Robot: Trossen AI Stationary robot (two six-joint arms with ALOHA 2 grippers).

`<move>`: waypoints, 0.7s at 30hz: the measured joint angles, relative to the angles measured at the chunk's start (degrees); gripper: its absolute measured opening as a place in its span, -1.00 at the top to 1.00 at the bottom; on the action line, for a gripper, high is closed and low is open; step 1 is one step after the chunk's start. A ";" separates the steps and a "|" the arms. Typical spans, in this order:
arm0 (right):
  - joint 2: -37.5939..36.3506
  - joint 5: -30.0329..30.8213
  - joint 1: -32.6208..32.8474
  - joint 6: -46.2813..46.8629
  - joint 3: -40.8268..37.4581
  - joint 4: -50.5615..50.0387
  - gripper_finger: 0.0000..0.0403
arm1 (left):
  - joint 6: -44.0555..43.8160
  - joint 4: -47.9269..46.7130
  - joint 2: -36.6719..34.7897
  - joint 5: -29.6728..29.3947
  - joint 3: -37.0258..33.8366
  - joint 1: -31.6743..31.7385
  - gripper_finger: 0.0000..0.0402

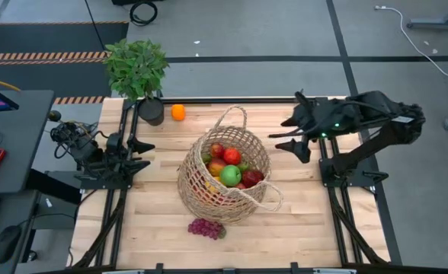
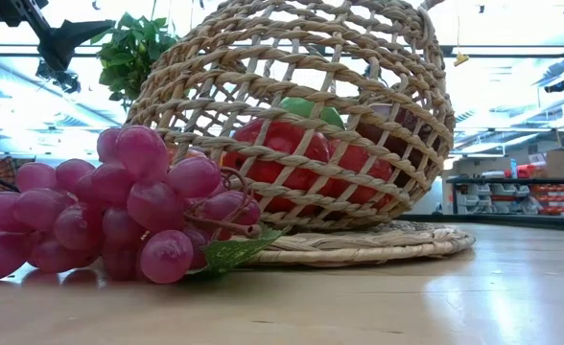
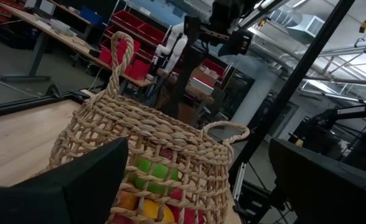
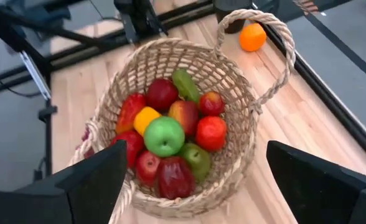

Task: Build produce basket
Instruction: Put the orange into the basket

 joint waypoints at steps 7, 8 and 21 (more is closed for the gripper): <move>-10.15 -0.17 -0.02 2.46 -16.16 11.12 -0.86 | -0.02 0.00 0.00 0.00 0.00 0.01 -0.97; -11.54 -0.18 -0.02 2.92 -18.47 12.95 -0.85 | -0.01 0.00 0.00 0.00 0.00 0.01 -0.97; -28.47 -0.33 -0.52 8.03 -41.38 32.37 -0.81 | -0.02 0.00 0.00 0.00 0.00 0.00 -0.97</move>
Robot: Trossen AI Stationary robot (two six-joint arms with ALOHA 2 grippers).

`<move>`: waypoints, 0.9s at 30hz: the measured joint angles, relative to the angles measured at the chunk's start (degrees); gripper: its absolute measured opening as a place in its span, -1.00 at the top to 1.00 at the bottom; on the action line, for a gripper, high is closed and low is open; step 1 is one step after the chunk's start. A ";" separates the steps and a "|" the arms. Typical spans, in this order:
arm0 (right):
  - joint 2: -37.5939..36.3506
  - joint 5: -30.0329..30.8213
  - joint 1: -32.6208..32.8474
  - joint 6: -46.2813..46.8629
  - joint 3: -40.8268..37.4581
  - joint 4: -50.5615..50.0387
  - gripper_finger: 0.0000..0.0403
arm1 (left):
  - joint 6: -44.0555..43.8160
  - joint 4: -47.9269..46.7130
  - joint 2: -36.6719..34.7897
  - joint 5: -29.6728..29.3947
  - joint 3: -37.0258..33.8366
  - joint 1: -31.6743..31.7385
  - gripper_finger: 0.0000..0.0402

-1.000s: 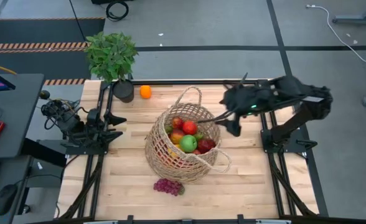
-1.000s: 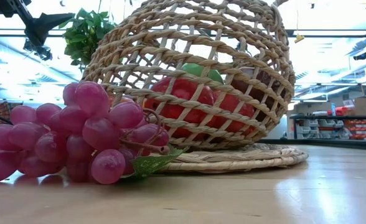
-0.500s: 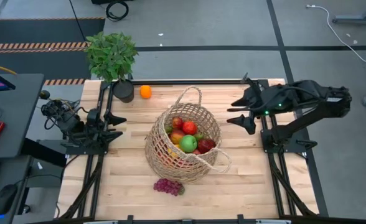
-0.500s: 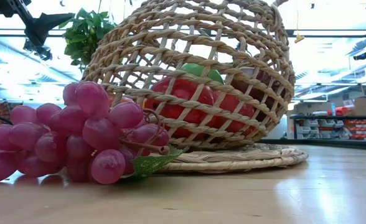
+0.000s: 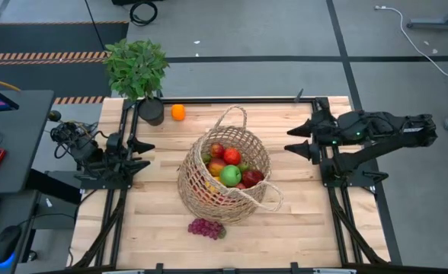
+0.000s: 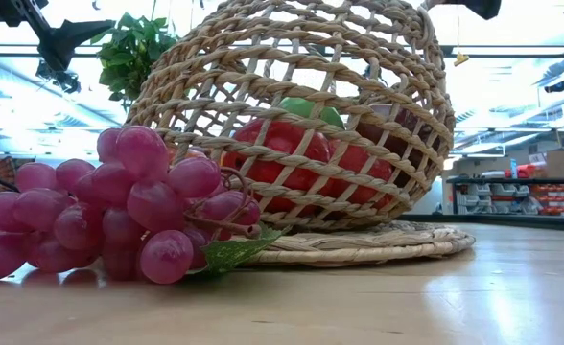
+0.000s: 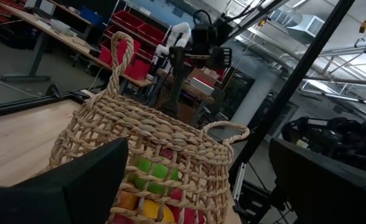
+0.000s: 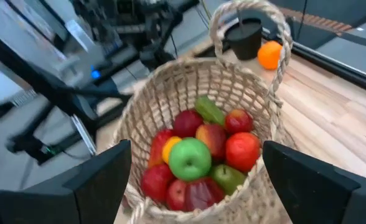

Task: Build produce basket
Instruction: Put the orange into the basket

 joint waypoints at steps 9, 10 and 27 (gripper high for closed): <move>-11.62 -1.55 0.00 2.95 -12.70 13.04 -0.81 | -0.17 4.07 0.02 -11.18 0.00 0.00 -0.97; -12.93 -1.59 0.00 2.86 -14.11 14.20 -0.81 | -1.15 4.96 0.00 -13.99 0.02 0.00 -0.97; -29.42 -4.96 -0.04 12.26 -39.74 34.38 -0.81 | -22.09 8.97 0.02 -27.69 0.04 0.14 -0.97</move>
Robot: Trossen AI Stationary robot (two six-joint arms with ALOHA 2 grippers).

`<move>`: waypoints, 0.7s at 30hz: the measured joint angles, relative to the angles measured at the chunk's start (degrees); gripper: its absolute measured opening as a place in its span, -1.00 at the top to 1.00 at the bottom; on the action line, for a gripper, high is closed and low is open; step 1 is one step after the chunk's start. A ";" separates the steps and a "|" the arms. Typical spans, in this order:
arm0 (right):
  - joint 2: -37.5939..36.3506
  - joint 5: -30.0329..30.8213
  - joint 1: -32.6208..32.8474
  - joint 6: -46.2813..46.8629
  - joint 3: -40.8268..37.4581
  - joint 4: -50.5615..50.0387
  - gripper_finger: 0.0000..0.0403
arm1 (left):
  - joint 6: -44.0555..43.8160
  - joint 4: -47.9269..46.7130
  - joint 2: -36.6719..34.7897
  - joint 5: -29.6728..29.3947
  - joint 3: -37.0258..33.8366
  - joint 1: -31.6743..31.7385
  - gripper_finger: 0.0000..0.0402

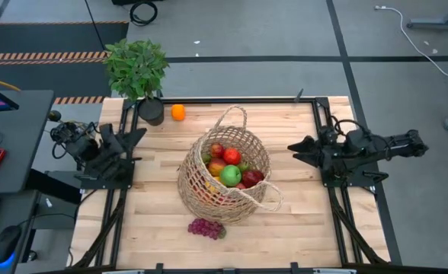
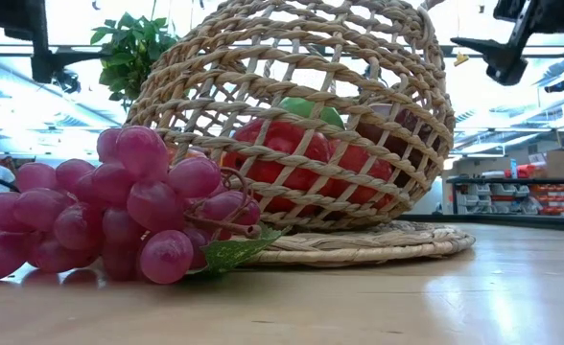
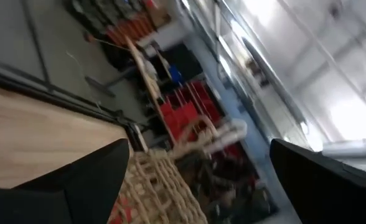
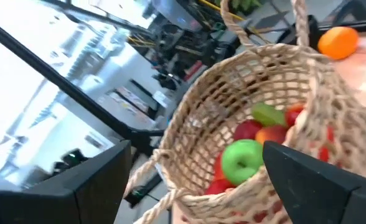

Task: Build produce basket
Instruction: Put the orange into the basket

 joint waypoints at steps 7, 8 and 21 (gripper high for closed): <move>-1.78 1.21 0.00 1.24 -7.72 12.01 -0.81 | -6.48 0.05 -0.01 -9.07 -0.02 1.52 -0.97; -2.01 1.53 0.00 1.27 -8.70 13.85 -0.81 | -6.26 0.04 -0.02 -10.27 -0.02 1.82 -0.97; -5.24 6.61 0.00 1.12 -17.05 18.90 -0.81 | 19.19 0.10 -0.02 -6.84 -0.02 6.26 -0.97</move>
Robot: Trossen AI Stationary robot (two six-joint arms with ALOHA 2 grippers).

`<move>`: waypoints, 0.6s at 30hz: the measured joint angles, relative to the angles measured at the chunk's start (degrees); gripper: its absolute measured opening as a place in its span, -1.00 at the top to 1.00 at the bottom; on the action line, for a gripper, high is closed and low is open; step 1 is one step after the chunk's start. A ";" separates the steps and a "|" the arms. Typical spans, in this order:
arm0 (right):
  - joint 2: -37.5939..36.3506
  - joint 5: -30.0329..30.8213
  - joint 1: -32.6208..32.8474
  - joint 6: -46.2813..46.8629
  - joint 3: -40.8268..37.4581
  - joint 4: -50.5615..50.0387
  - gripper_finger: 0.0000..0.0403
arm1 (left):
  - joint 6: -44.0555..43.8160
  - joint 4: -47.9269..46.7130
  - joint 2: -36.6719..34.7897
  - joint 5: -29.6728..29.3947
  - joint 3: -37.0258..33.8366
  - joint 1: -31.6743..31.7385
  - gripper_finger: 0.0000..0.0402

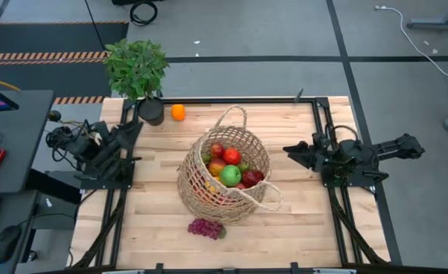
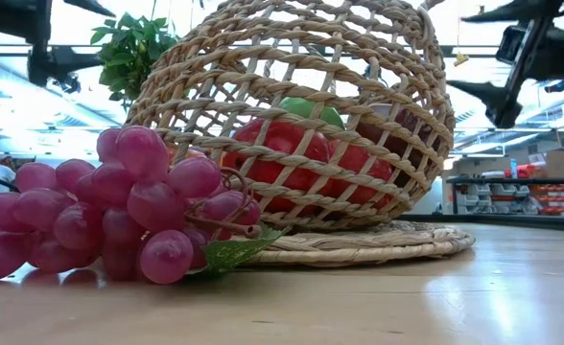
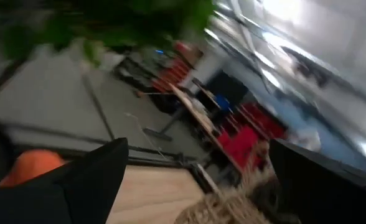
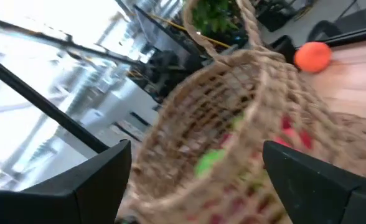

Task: Build produce basket
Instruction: Put the orange into the basket

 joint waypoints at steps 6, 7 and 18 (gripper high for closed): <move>0.03 0.83 0.00 -9.91 -3.51 -1.60 -0.81 | 10.44 0.66 5.46 8.37 0.59 -0.01 -0.97; 0.03 0.72 0.00 -10.61 -3.46 -2.72 -0.81 | 10.90 0.86 7.46 8.32 1.20 0.01 -0.97; 0.18 0.49 0.00 -10.64 -3.47 -4.17 -0.81 | 22.43 -2.07 37.88 -3.81 14.96 3.56 -0.97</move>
